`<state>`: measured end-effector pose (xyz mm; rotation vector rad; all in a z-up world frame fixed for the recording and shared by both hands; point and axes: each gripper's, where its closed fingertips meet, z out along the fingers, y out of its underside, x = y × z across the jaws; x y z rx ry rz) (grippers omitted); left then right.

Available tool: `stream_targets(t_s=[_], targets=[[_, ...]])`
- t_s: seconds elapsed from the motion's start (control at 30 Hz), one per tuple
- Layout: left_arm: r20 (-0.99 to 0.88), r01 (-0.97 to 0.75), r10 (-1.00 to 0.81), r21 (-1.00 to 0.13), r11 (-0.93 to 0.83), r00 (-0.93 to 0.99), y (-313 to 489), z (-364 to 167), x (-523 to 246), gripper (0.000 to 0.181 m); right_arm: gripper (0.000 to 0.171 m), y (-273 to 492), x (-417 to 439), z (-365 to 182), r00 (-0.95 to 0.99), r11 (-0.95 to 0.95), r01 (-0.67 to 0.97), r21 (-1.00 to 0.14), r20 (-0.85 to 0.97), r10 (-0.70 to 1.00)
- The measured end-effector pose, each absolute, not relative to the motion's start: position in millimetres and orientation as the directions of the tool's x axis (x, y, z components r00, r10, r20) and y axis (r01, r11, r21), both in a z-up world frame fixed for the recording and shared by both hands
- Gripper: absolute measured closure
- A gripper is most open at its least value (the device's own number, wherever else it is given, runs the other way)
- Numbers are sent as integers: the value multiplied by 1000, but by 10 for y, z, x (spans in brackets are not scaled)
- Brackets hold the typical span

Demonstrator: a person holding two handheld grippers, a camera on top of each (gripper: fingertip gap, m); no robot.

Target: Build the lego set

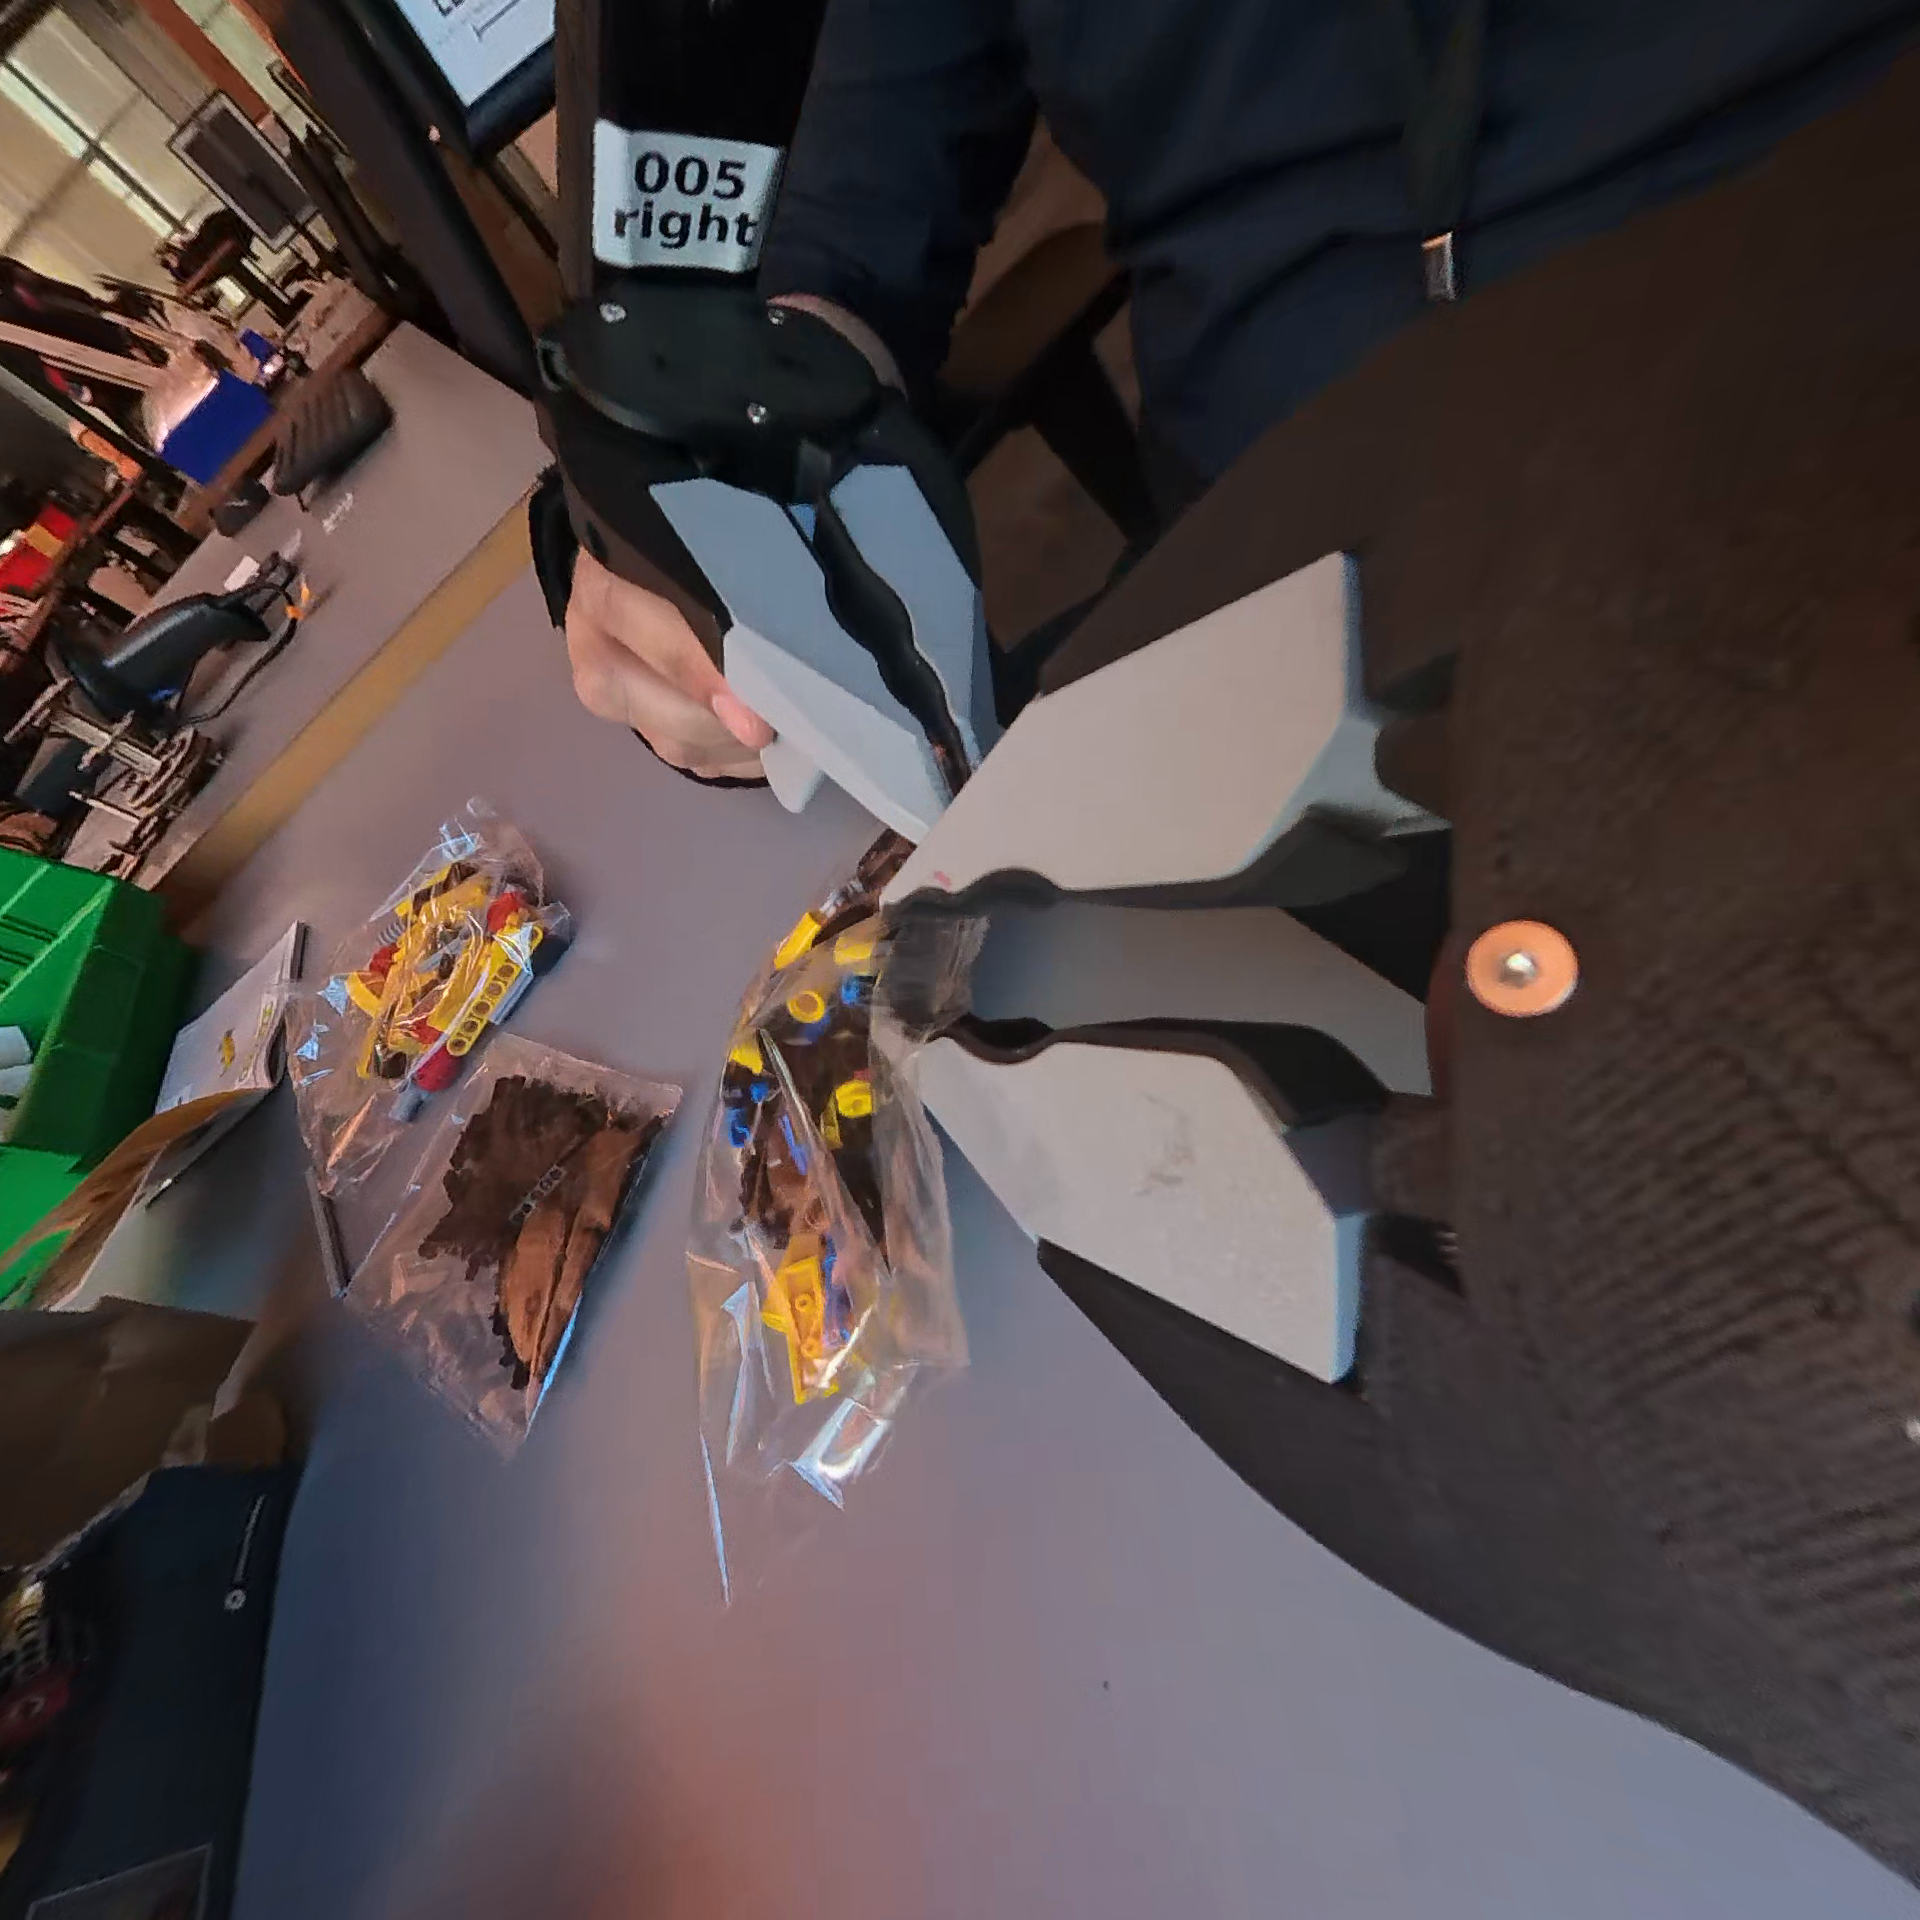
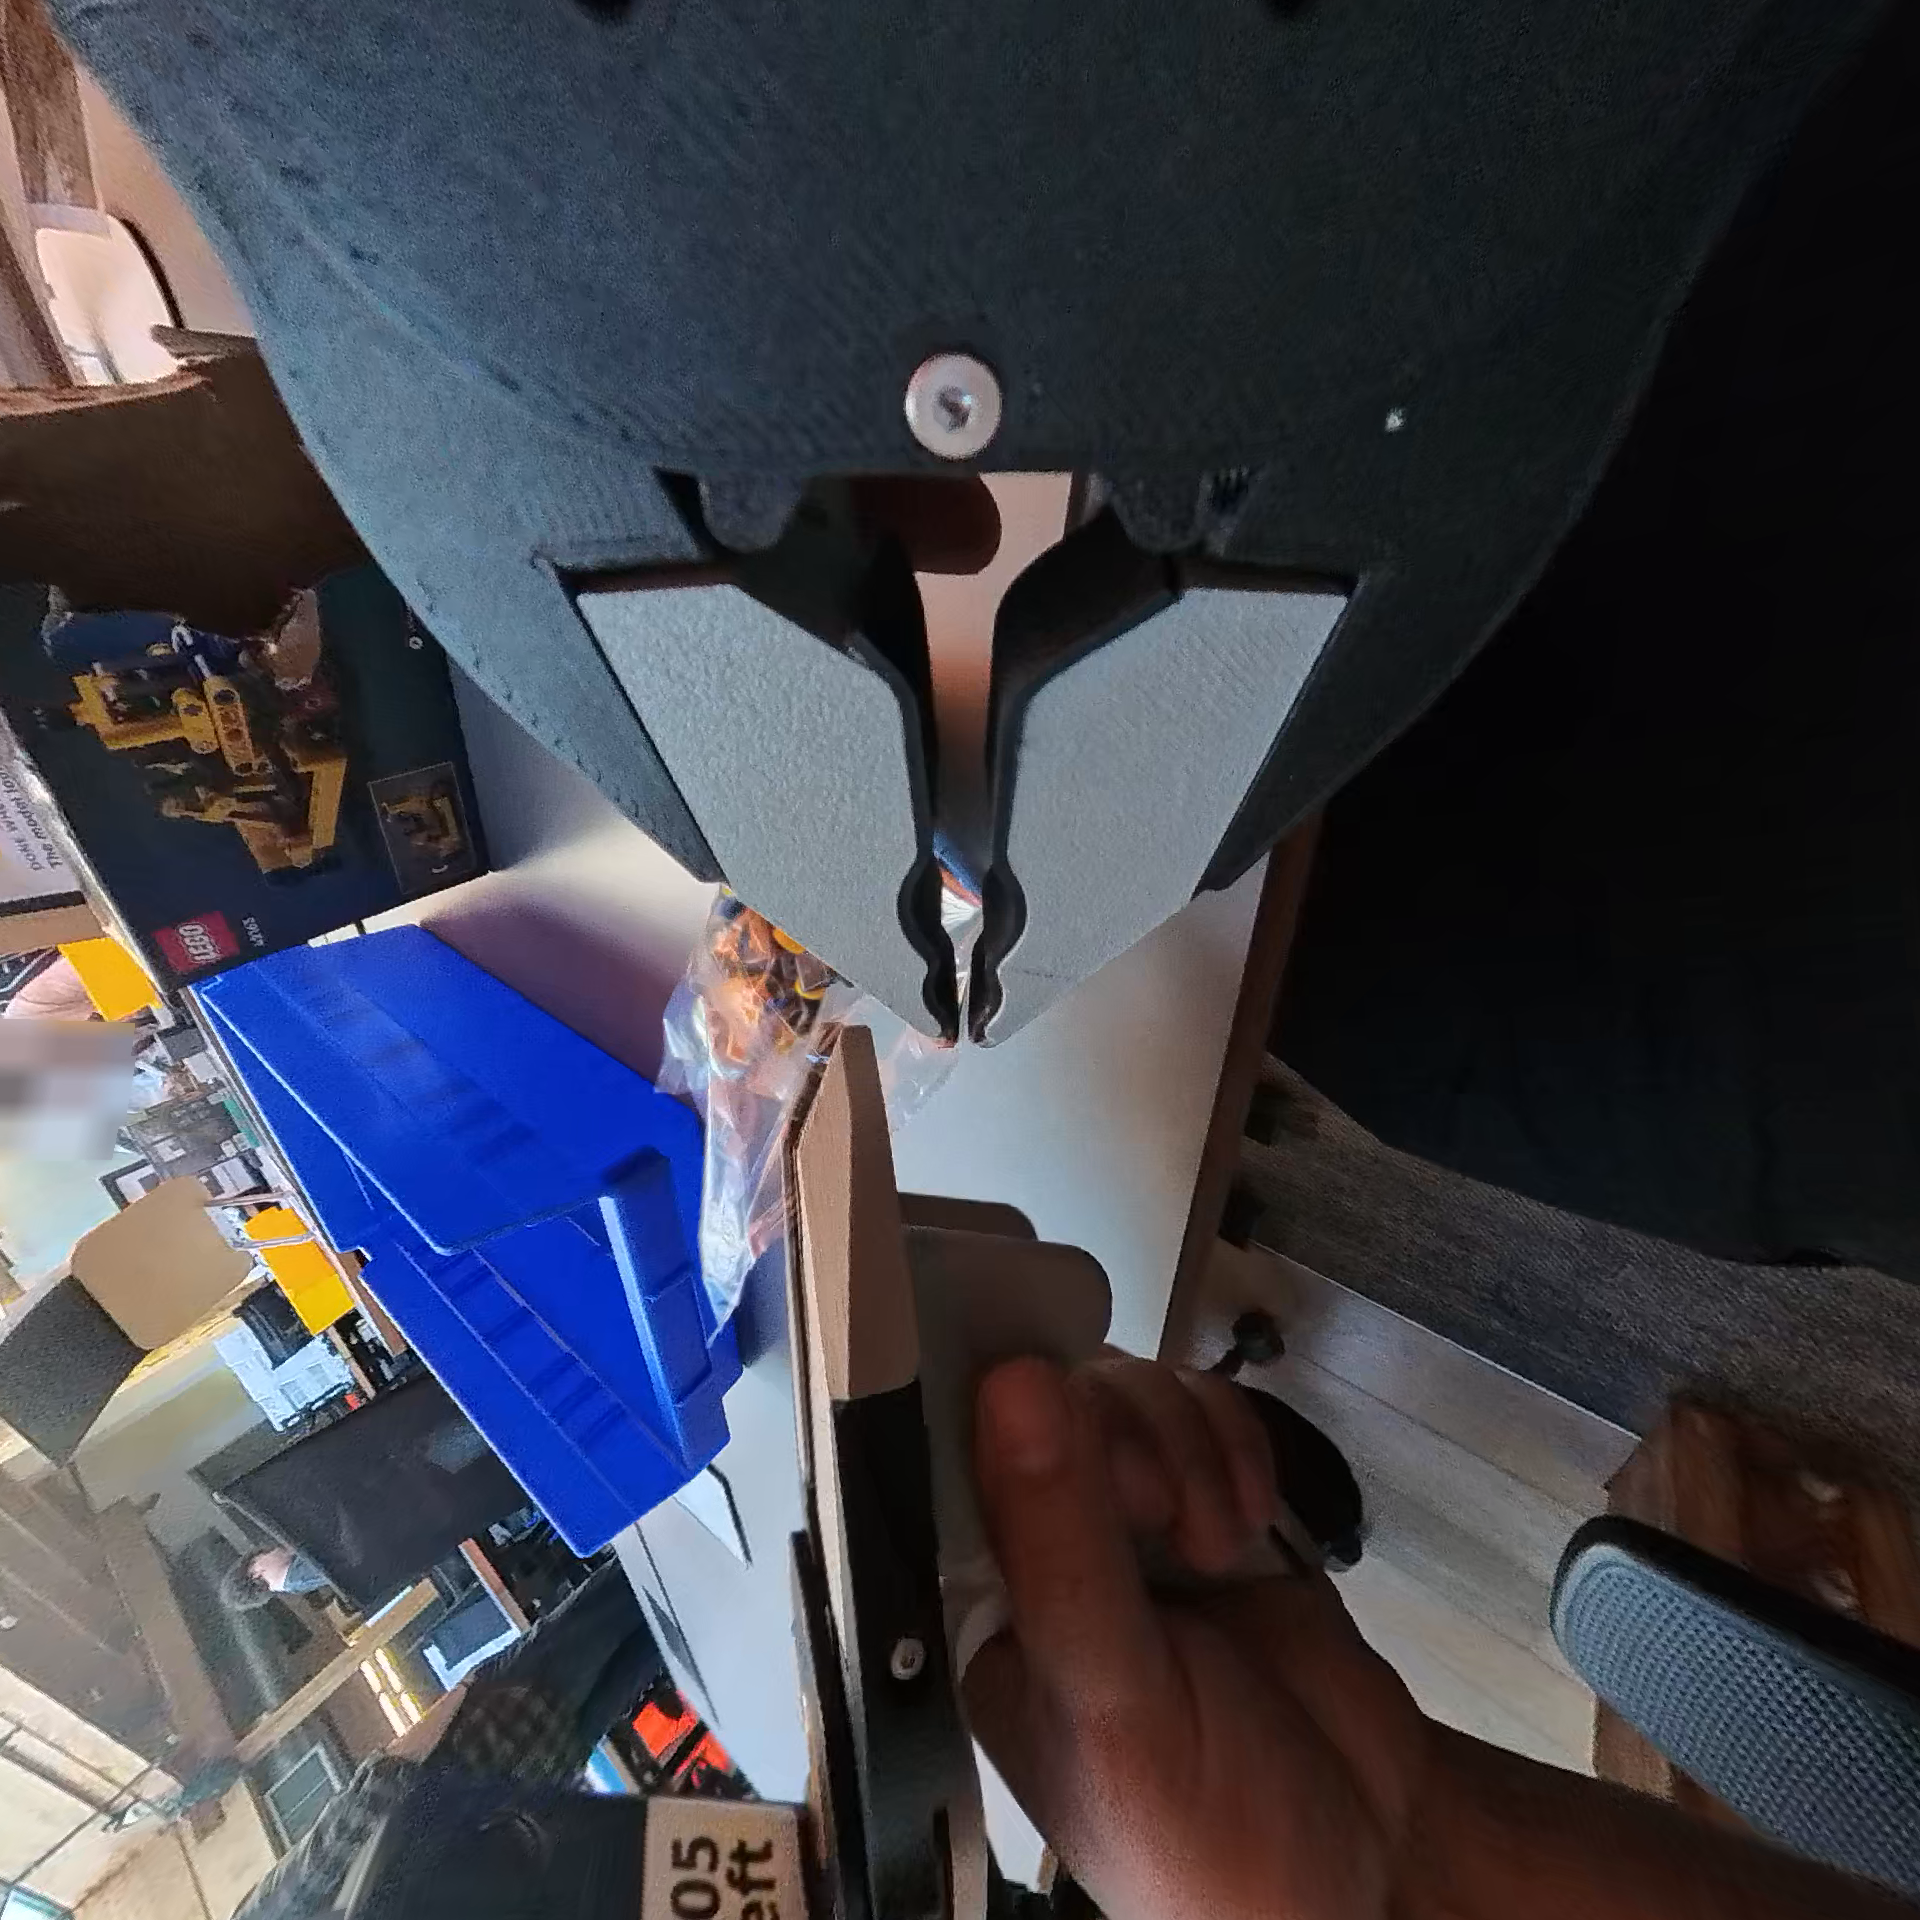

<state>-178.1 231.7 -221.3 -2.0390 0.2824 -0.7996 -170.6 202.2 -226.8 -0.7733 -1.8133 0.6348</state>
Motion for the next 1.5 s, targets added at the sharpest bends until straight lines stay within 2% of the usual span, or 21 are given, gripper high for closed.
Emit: stream_targets(t_s=[0.13,0.2,0.37,0.53,0.6,0.63,0.67,0.73,0.77,0.87,0.9,0.97,1.1,1.23,1.33,1.5], targets=[[397,62,-540,-843,-535,743,2275,-2141,-1757,181,167,2028,-1666,-2216,-283,618,195,-762,559,779],[362,18,-566,-853,-522,740,2260,-2149,-1748,181,158,2047,-1629,-2161,-292,580,177,-795,520,802],[325,-72,-668,-867,-494,670,2155,-2147,-1587,181,150,2248,-1549,-1903,-250,458,132,-879,417,874],[368,-86,-725,-859,-505,582,2145,-2086,-1410,181,133,2318,-1488,-1890,-258,522,130,-843,480,839],[397,-53,-717,-855,-516,573,2224,-2025,-1389,181,134,2327,-1488,-1955,-262,564,157,-811,516,815],[407,-36,-703,-851,-524,583,2289,-2008,-1395,181,143,2323,-1490,-1986,-268,570,164,-805,520,811],[414,-19,-687,-849,-528,597,2355,-2001,-1402,181,157,2318,-1496,-2004,-267,565,164,-809,515,815],[433,6,-650,-835,-550,625,2456,-2032,-1416,175,170,2351,-1526,-2057,-249,544,191,-817,496,832],[432,9,-634,-830,-557,641,2488,-2062,-1434,173,171,2376,-1545,-2097,-238,535,214,-817,488,840],[405,25,-611,-846,-533,680,2551,-2080,-1506,174,156,2349,-1574,-2235,-263,534,264,-803,473,841],[407,51,-611,-857,-513,679,2566,-2026,-1524,178,164,2305,-1571,-2278,-292,547,272,-791,474,831],[401,66,-618,-868,-492,676,2568,-1962,-1563,181,161,2224,-1574,-2296,-320,569,260,-780,487,813],[316,-12,-625,-887,-462,713,2566,-2009,-1640,181,160,2260,-1550,-2181,-292,584,198,-787,522,802],[385,8,-663,-868,-496,642,2506,-1933,-1580,181,152,2501,-1506,-2002,-213,569,188,-800,533,819],[448,44,-683,-852,-522,577,2501,-1854,-1535,181,133,2615,-1490,-2005,-190,602,225,-766,572,798],[517,73,-673,-818,-570,529,2571,-1868,-1486,181,136,2642,-1511,-2005,-149,675,228,-702,660,737]])
